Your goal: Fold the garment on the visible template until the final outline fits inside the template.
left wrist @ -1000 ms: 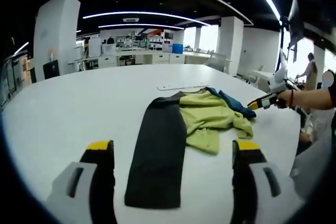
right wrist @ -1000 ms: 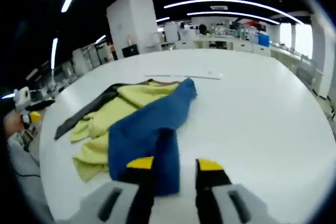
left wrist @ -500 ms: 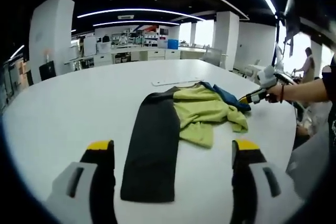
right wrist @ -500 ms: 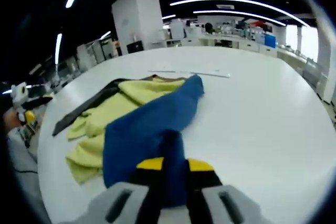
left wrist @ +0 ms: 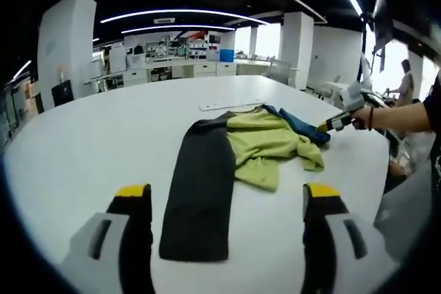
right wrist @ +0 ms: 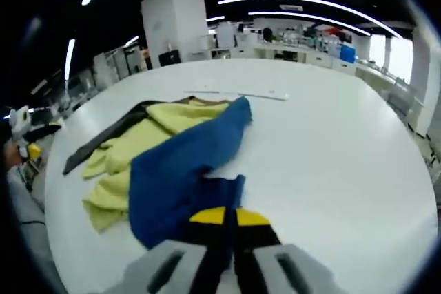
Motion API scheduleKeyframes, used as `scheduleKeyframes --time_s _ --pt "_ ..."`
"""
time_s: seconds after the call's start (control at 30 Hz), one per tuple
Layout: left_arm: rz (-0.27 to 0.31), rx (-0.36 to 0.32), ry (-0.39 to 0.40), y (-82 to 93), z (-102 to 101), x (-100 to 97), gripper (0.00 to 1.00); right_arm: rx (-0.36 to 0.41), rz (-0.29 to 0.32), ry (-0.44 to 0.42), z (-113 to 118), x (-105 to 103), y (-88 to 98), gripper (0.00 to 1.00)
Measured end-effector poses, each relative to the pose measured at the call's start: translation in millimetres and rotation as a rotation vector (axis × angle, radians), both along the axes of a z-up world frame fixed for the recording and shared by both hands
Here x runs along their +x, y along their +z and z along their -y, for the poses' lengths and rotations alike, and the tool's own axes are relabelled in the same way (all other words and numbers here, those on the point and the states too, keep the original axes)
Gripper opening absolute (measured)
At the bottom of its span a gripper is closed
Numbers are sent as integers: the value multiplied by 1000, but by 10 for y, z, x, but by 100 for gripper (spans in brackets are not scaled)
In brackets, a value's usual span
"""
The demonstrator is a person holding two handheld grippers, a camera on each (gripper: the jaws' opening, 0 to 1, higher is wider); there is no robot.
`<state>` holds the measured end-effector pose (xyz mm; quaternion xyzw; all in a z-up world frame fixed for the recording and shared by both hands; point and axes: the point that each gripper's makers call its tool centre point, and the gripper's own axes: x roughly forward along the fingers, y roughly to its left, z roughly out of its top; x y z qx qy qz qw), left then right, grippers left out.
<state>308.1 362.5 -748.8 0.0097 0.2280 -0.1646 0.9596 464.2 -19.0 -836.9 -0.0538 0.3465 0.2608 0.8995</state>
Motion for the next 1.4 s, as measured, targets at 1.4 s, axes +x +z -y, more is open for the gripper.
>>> scheduleKeyframes --time_s 1.4 --pt "3 -12 28 2 -30 -85 84 -10 61 -494 1670 -186 286 0"
